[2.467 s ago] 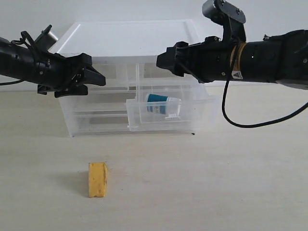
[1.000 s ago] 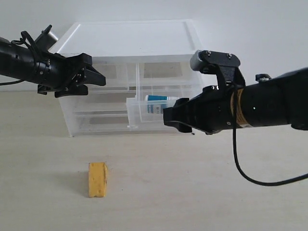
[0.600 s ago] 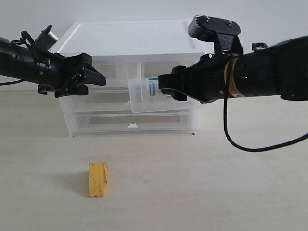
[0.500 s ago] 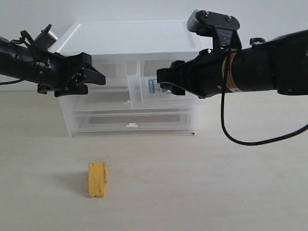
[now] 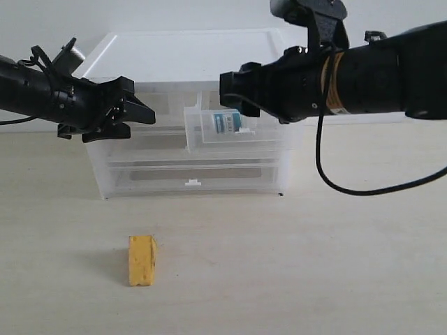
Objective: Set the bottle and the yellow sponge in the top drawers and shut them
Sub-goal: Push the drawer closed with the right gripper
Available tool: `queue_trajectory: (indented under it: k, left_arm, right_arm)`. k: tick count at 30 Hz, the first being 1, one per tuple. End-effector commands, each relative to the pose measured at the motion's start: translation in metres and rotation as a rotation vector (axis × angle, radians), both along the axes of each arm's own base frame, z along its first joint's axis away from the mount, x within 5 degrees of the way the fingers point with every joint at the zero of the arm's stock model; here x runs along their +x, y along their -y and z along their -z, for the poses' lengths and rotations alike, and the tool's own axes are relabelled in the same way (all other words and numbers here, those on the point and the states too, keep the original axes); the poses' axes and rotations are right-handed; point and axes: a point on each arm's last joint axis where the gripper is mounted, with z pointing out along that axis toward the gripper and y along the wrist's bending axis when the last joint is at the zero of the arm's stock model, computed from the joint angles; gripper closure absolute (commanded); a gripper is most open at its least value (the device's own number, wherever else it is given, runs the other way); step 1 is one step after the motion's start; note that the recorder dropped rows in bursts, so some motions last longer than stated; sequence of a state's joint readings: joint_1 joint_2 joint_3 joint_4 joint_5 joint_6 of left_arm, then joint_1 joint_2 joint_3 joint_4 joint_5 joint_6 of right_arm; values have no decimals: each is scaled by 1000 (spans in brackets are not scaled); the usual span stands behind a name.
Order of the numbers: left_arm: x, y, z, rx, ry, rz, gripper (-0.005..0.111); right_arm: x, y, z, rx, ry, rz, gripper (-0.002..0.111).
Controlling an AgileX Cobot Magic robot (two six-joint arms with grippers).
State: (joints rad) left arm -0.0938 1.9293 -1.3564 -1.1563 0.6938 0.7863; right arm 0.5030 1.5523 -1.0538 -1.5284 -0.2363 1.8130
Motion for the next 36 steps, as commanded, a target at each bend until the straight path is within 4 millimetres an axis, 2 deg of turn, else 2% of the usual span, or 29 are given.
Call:
queue_trajectory:
  k: [1, 4, 6, 8, 12, 21, 25, 31, 36]
  left_arm:
    - [11, -7, 11, 46, 29, -68, 46]
    - [12, -6, 9, 40, 33, -58, 46]
    - [12, -5, 7, 34, 34, -48, 46]
    - [12, -4, 7, 25, 31, -48, 46]
    - [12, -5, 7, 26, 32, -51, 46]
    - [12, -4, 6, 11, 30, -57, 46]
    - [11, -3, 6, 9, 28, -36, 46]
    - [11, -3, 6, 16, 36, -29, 46]
    - [11, -3, 6, 19, 39, -26, 46]
  right_arm:
    - [-10, 2, 18, -47, -41, -65, 57]
    - [-16, 4, 30, -77, -70, -82, 57]
    - [-14, 9, 36, -109, -70, -28, 57]
    - [-12, 15, 39, -137, -65, 34, 57]
    - [-10, 14, 40, -123, -78, 48, 57]
    - [19, 2, 67, -150, -136, 97, 57]
    - [33, -4, 66, -147, -118, 102, 57]
    - [51, -11, 51, -133, -59, 130, 57]
    - [65, -19, 50, -129, -36, 126, 57]
